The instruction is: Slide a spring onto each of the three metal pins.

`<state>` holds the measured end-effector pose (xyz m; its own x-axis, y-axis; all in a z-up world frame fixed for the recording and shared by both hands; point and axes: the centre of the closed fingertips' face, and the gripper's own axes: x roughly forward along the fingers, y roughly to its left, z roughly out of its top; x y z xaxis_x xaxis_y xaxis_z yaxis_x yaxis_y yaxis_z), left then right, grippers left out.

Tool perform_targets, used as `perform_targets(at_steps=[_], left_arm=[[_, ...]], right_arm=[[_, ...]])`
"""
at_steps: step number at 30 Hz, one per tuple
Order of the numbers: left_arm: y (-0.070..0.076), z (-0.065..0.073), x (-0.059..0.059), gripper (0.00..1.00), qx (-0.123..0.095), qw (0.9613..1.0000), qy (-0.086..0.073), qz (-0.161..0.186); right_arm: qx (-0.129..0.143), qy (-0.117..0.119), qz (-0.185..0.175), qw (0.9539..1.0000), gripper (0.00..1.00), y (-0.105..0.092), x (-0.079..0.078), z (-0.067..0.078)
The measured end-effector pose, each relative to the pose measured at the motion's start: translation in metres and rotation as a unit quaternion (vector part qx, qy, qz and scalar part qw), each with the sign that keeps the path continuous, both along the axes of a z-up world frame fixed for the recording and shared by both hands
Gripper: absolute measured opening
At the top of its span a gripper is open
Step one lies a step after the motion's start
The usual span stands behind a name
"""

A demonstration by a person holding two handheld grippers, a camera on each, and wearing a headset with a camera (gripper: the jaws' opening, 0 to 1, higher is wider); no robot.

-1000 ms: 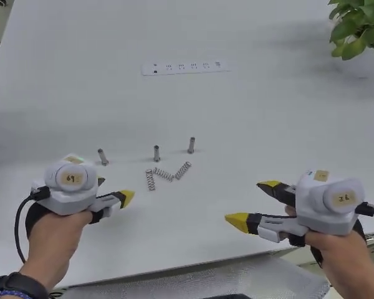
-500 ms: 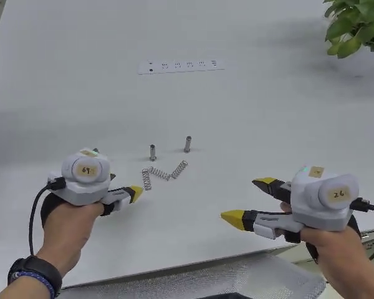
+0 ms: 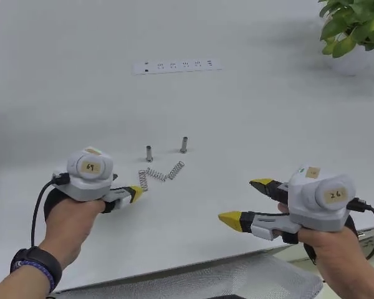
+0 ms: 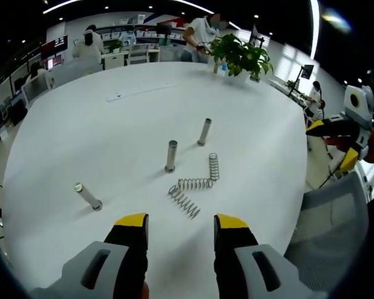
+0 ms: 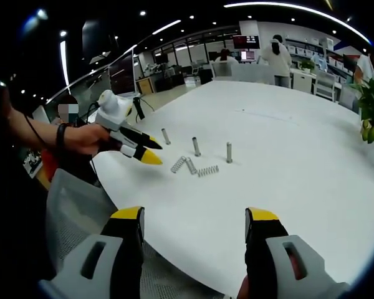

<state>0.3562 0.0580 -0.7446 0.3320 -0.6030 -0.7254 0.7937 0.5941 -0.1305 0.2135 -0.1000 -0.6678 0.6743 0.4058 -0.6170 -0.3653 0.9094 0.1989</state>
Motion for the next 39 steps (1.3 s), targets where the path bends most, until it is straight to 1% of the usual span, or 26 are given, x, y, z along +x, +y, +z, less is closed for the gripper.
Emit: perform_targets(at_steps=[8, 12, 22, 27, 29, 31, 35, 39], left_arm=[[-0.01, -0.011, 0.0, 0.35, 0.004, 0.9999, 0.009, -0.009], [-0.013, -0.018, 0.002, 0.35, 0.006, 0.9998, 0.013, -0.011], [-0.02, -0.019, 0.001, 0.33, 0.007, 0.9998, 0.016, -0.012], [-0.025, -0.024, 0.003, 0.33, 0.005, 0.9997, 0.021, -0.009], [-0.027, -0.027, 0.003, 0.33, 0.011, 0.9997, 0.019, -0.01], [-0.03, -0.03, 0.003, 0.32, 0.009, 0.9997, 0.021, -0.008], [-0.034, -0.033, 0.003, 0.31, 0.01, 0.9997, 0.021, -0.008], [-0.034, -0.036, 0.005, 0.3, 0.014, 0.9997, 0.02, -0.006]], right_arm=[[-0.001, 0.0, 0.001, 1.0, 0.64, 0.0, 0.002, 0.002], [-0.001, 0.0, 0.001, 1.0, 0.64, -0.001, 0.002, 0.002], [-0.001, 0.001, 0.0, 1.0, 0.64, -0.002, 0.002, 0.001], [0.0, 0.004, 0.001, 1.0, 0.64, -0.001, 0.0, 0.0], [-0.002, 0.005, 0.002, 1.0, 0.64, -0.002, -0.001, -0.001], [-0.002, 0.005, 0.002, 1.0, 0.64, -0.003, -0.001, 0.0], [-0.004, 0.005, -0.001, 1.0, 0.64, -0.006, -0.002, 0.001], [-0.005, 0.005, -0.003, 1.0, 0.64, -0.008, -0.002, 0.0]])
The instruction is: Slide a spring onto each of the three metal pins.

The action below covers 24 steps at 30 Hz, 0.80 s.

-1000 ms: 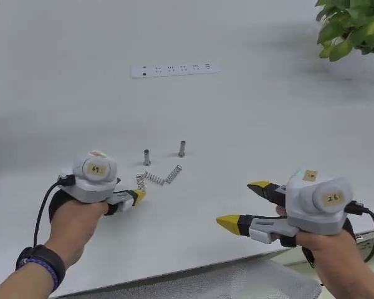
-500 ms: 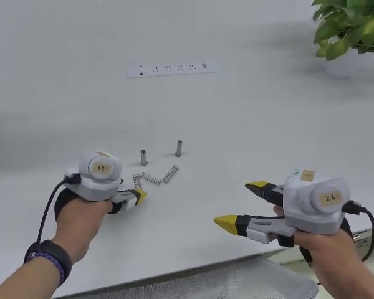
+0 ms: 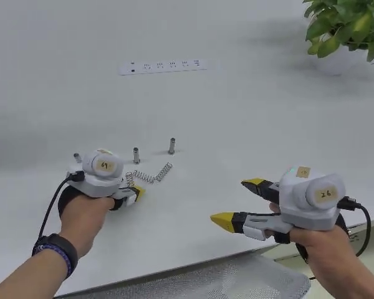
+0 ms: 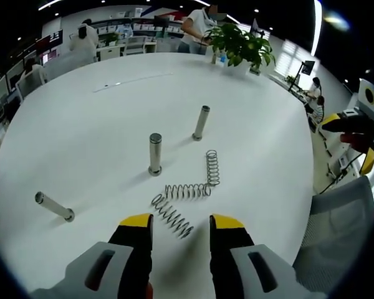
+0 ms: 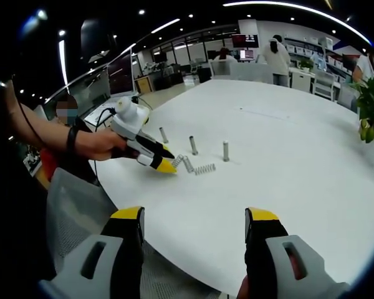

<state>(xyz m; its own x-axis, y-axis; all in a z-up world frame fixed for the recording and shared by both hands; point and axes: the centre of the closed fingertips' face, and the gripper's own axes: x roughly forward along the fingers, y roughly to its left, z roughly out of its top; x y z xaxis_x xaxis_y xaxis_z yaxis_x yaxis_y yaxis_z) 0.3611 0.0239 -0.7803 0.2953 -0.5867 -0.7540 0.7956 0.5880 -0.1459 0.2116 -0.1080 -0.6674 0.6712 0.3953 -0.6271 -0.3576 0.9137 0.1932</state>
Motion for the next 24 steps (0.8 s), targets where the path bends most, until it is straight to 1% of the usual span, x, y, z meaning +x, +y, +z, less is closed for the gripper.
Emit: perform_targets(at_steps=[9, 11, 13, 22, 24], left_arm=[[0.0023, -0.0052, 0.0012, 0.25, 0.012, 0.9999, -0.005, -0.002], [0.0026, -0.0053, 0.0, 0.23, 0.012, 0.9999, -0.004, -0.003], [0.004, -0.0056, -0.0012, 0.22, 0.018, 0.9998, -0.006, -0.007], [0.0079, -0.0058, -0.0008, 0.19, 0.025, 0.9996, -0.008, -0.007], [0.0095, -0.0062, -0.0012, 0.18, 0.029, 0.9995, -0.008, -0.006]], right_arm=[[0.001, 0.001, 0.0, 1.0, 0.64, 0.0023, -0.0018, -0.001], [0.002, 0.001, 0.0, 1.0, 0.64, 0.0029, -0.0019, -0.001], [0.002, 0.0, 0.0, 1.0, 0.64, 0.0029, -0.002, -0.0011], [0.004, 0.001, -0.004, 1.0, 0.64, 0.0018, -0.0042, -0.0017], [0.004, 0.002, -0.004, 1.0, 0.64, 0.0016, -0.0047, -0.002]])
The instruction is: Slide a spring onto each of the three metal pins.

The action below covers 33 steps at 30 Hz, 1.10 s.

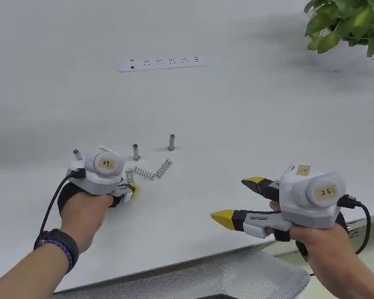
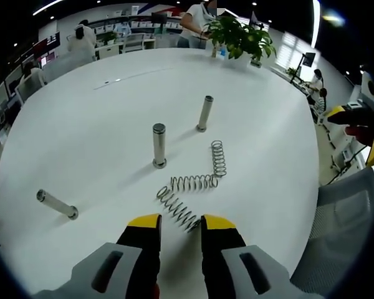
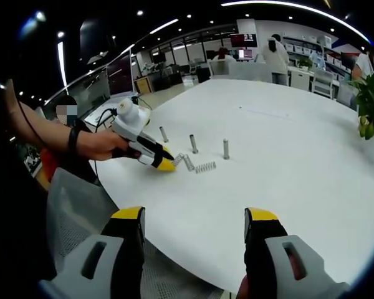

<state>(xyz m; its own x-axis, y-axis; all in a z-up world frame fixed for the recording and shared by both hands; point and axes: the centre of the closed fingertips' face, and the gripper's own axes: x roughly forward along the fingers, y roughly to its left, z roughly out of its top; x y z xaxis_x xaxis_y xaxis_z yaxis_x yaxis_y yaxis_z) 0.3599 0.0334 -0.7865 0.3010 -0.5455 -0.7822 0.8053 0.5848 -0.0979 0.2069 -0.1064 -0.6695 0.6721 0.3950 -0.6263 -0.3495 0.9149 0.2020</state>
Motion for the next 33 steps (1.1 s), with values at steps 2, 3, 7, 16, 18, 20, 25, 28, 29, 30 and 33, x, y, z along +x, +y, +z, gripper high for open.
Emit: perform_targets(at_steps=[2, 3, 7, 16, 18, 20, 25, 28, 29, 30, 33], left_arm=[[0.001, 0.0, 0.0, 0.16, 0.002, 1.0, -0.002, 0.0], [0.002, 0.0, 0.001, 0.15, 0.003, 1.0, -0.003, 0.0], [0.007, 0.001, 0.003, 0.11, 0.009, 0.9999, -0.008, 0.002], [0.019, 0.003, 0.007, 0.09, 0.021, 0.9996, -0.014, 0.014], [0.018, 0.003, 0.007, 0.11, 0.017, 0.9996, -0.012, 0.016], [0.018, 0.003, 0.006, 0.11, 0.017, 0.9996, -0.013, 0.016], [0.017, 0.003, 0.007, 0.08, 0.023, 0.9994, -0.026, 0.005], [0.018, 0.003, 0.009, 0.03, 0.032, 0.999, -0.032, 0.0], [0.019, 0.003, 0.009, 0.03, 0.032, 0.999, -0.031, 0.0], [0.019, 0.003, 0.009, 0.03, 0.032, 0.9991, -0.03, 0.001], [0.021, 0.002, 0.01, 0.02, 0.032, 0.9991, -0.028, 0.001]], right_arm=[[-0.001, 0.0, 0.0, 1.0, 0.63, 0.0, 0.0, 0.0], [0.001, 0.0, -0.001, 1.0, 0.63, -0.001, 0.0, 0.0], [0.002, 0.0, -0.003, 1.0, 0.63, -0.001, 0.001, 0.0], [0.003, -0.001, -0.002, 1.0, 0.63, 0.001, 0.001, 0.0], [0.003, -0.001, -0.002, 1.0, 0.63, 0.002, 0.001, 0.0], [0.003, -0.001, -0.001, 1.0, 0.63, 0.002, 0.001, 0.0], [0.002, 0.0, -0.001, 1.0, 0.63, 0.001, 0.001, 0.0], [0.002, -0.003, -0.002, 1.0, 0.63, 0.0, 0.002, 0.002], [0.002, -0.003, -0.001, 1.0, 0.63, 0.0, 0.002, 0.003], [0.001, -0.004, 0.0, 1.0, 0.63, 0.0, 0.003, 0.003], [0.002, -0.005, -0.001, 1.0, 0.63, 0.0, 0.004, 0.003]])
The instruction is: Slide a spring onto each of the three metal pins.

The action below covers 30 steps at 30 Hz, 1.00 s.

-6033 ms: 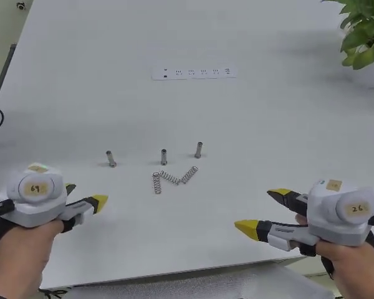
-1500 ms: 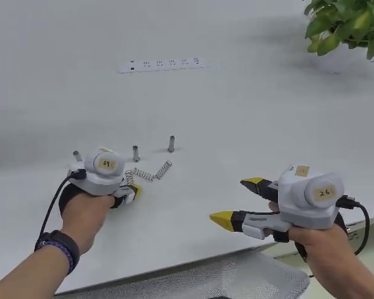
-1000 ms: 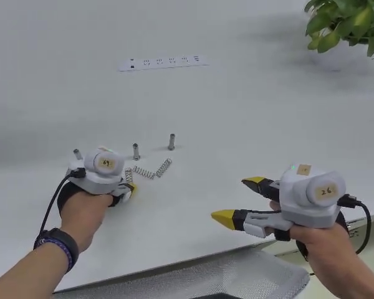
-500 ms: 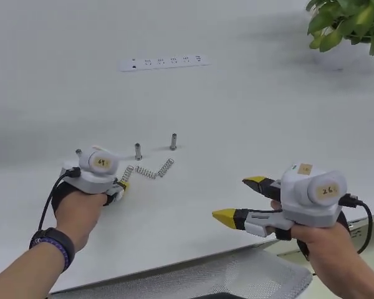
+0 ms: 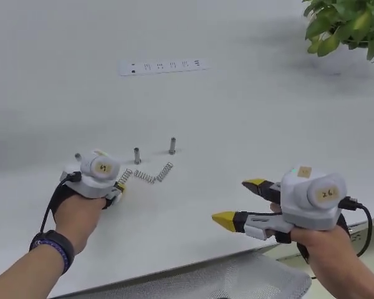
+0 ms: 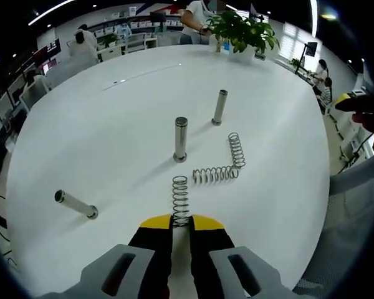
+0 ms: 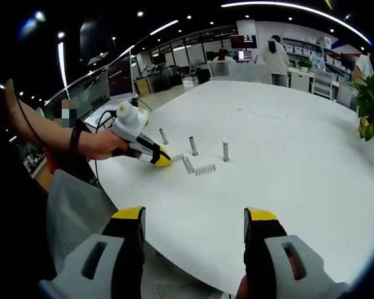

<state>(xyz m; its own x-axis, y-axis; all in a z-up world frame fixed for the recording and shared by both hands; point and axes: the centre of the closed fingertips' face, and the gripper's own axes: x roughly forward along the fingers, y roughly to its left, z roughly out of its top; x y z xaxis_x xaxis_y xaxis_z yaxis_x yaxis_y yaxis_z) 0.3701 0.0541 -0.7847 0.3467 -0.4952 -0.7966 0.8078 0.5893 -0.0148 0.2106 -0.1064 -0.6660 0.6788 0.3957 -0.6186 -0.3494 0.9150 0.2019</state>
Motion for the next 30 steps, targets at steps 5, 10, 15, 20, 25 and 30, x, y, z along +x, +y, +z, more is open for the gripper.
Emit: perform_targets(at_steps=[5, 10, 15, 20, 25, 30], left_arm=[[0.004, 0.0, 0.0, 0.02, -0.005, 1.0, 0.004, 0.003], [0.008, 0.004, 0.001, 0.02, -0.01, 0.9999, 0.001, 0.003], [0.014, 0.008, 0.002, 0.02, -0.013, 0.9999, -0.005, 0.002], [0.02, 0.015, 0.001, 0.02, -0.017, 0.9998, -0.013, 0.002], [0.027, 0.021, -0.001, 0.02, -0.019, 0.9996, -0.021, 0.001], [0.033, 0.023, -0.005, 0.02, -0.022, 0.9995, -0.022, 0.006]], right_arm=[[0.0, -0.001, 0.002, 1.0, 0.63, 0.002, 0.001, 0.0], [0.001, 0.0, 0.005, 1.0, 0.63, 0.005, 0.001, -0.001], [0.003, -0.001, 0.008, 1.0, 0.62, 0.008, 0.001, -0.001], [0.006, -0.001, 0.007, 1.0, 0.62, 0.008, 0.001, -0.002], [0.008, -0.001, 0.008, 0.9999, 0.62, 0.009, 0.0, -0.004], [0.01, 0.0, 0.01, 0.9999, 0.62, 0.012, -0.002, -0.005]])
